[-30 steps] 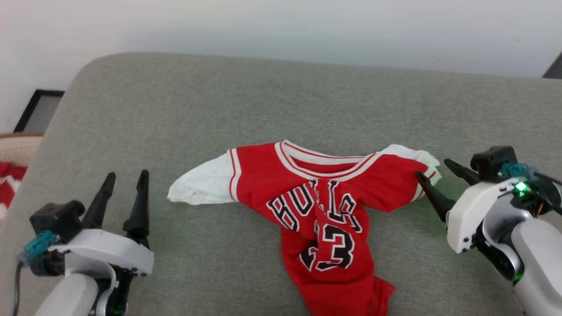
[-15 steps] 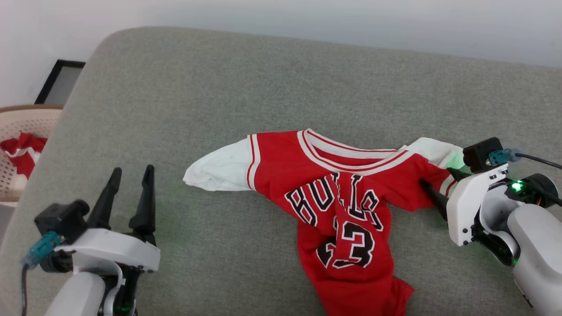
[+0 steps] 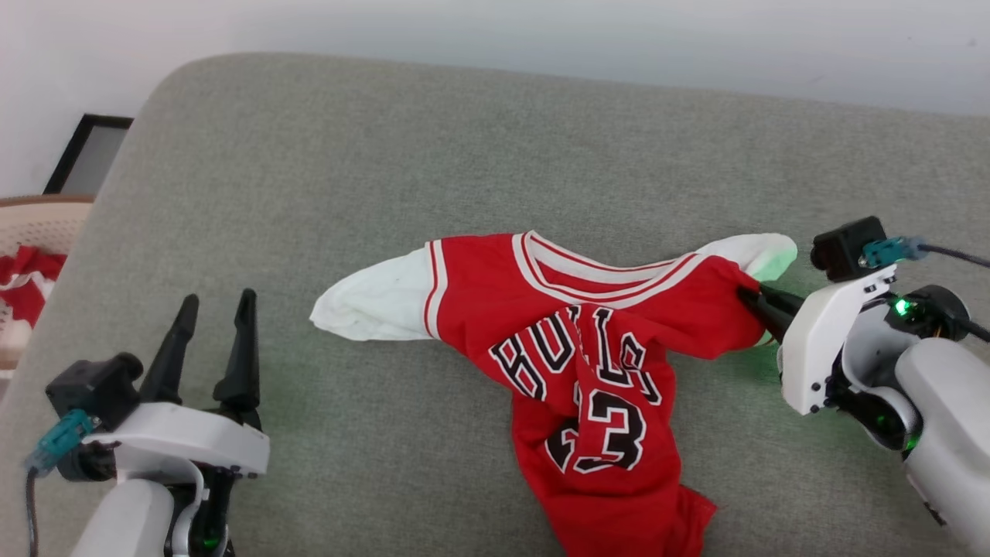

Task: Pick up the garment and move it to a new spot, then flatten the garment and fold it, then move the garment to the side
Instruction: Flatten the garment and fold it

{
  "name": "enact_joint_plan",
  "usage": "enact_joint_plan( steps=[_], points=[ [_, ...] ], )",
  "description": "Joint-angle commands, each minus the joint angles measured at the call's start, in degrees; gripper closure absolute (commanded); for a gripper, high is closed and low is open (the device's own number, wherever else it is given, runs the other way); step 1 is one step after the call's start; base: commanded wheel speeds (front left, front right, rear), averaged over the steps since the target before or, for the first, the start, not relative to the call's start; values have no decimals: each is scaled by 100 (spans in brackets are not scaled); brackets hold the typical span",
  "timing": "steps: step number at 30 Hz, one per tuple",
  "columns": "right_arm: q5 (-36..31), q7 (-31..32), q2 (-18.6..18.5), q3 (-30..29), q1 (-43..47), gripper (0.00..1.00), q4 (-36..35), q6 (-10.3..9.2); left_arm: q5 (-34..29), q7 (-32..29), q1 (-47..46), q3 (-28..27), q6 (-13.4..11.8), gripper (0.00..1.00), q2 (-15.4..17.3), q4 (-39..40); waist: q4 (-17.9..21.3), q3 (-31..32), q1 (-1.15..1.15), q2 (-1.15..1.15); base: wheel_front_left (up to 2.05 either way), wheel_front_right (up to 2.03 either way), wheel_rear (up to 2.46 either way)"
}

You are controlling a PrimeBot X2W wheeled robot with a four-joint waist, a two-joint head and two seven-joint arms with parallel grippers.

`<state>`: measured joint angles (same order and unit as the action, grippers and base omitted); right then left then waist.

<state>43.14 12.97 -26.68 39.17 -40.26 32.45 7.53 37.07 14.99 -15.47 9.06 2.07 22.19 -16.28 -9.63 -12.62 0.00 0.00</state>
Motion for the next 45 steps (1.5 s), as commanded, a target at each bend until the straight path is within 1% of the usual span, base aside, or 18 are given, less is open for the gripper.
enact_joint_plan(
  steps=[1, 6, 10, 16, 19, 21, 23, 26, 30, 34, 36, 37, 38, 39, 40, 41, 45],
  points=[
    [82, 14, -57, -7, 30, 100, -35, -9, -50, 23, 33, -15, 23, 0, -15, -21, 27, 27, 0, 0, 0, 0, 0],
    [330, 341, -281, -60, 229, 100, -702, -9, -125, 23, 84, -125, 88, 0, -56, -77, 101, 113, 0, 0, 0, 0, 0],
    [537, 749, -439, -180, 507, 100, -1265, -9, -172, 14, 144, -205, 107, 0, -67, -106, 166, 199, 0, 0, 0, 0, 0],
    [796, 1463, -668, -538, 986, 100, -2136, -9, -223, 13, 227, -269, 143, 0, -94, -131, 200, 332, 0, 0, 0, 0, 0],
    [684, 1607, -637, -846, 1142, 100, -2444, -9, -246, 13, 271, -276, 171, 0, -113, -138, 189, 364, 0, 0, 0, 0, 0],
    [472, 1573, -528, -1105, 1173, 100, -2467, -9, -255, 13, 281, -272, 185, 0, -123, -146, 171, 373, 0, 0, 0, 0, 0],
    [260, 1496, -303, -1374, 1162, 100, -2353, -9, -264, 13, 267, -261, 201, 0, -141, -165, 145, 380, 0, 0, 0, 0, 0],
    [-146, 1432, 42, -1626, 1039, 100, -2051, -9, -288, 13, 223, -227, 206, 0, -164, -198, 87, 393, 0, 0, 0, 0, 0],
    [-525, 1321, 430, -1645, 854, 100, -1551, -9, -300, 13, 140, -171, 239, 0, -194, -248, -18, 393, 0, 0, 0, 0, 0],
    [-805, 1074, 692, -1505, 602, 100, -937, -9, -328, 13, 88, -136, 259, 0, -232, -295, -105, 374, 0, 0, 0, 0, 0],
    [-907, 940, 778, -1353, 450, 93, -652, -9, -346, 13, 67, -120, 269, 0, -245, -315, -134, 361, 0, 0, 0, 0, 0],
    [-939, 863, 835, -1290, 384, 77, -496, -9, -355, 13, 53, -111, 270, 0, -253, -326, -145, 353, 0, 0, 0, 0, 0],
    [-996, 786, 863, -1176, 307, 65, -370, -9, -355, 13, 36, -106, 272, 0, -261, -338, -156, 343, 0, 0, 0, 0, 0],
    [-993, 710, 918, -1058, 244, 58, -249, -9, -362, 13, 26, -108, 274, 0, -266, -342, -162, 333, 0, 0, 0, 0, 0],
    [-964, 622, 965, -953, 185, 48, -135, -9, -365, 13, 20, -108, 277, 0, -271, -353, -165, 326, 0, 0, 0, 0, 0],
    [-988, 494, 988, -824, 95, 0, -56, -9, -369, 13, 12, -111, 281, 0, -275, -361, -167, 318, 0, 0, 0, 0, 0],
    [-994, -27, 1084, -325, -219, 0, 331, -9, -393, 13, -31, -121, 288, 0, -295, -372, -167, 288, 0, 0, 0, 0, 0]
  ],
)
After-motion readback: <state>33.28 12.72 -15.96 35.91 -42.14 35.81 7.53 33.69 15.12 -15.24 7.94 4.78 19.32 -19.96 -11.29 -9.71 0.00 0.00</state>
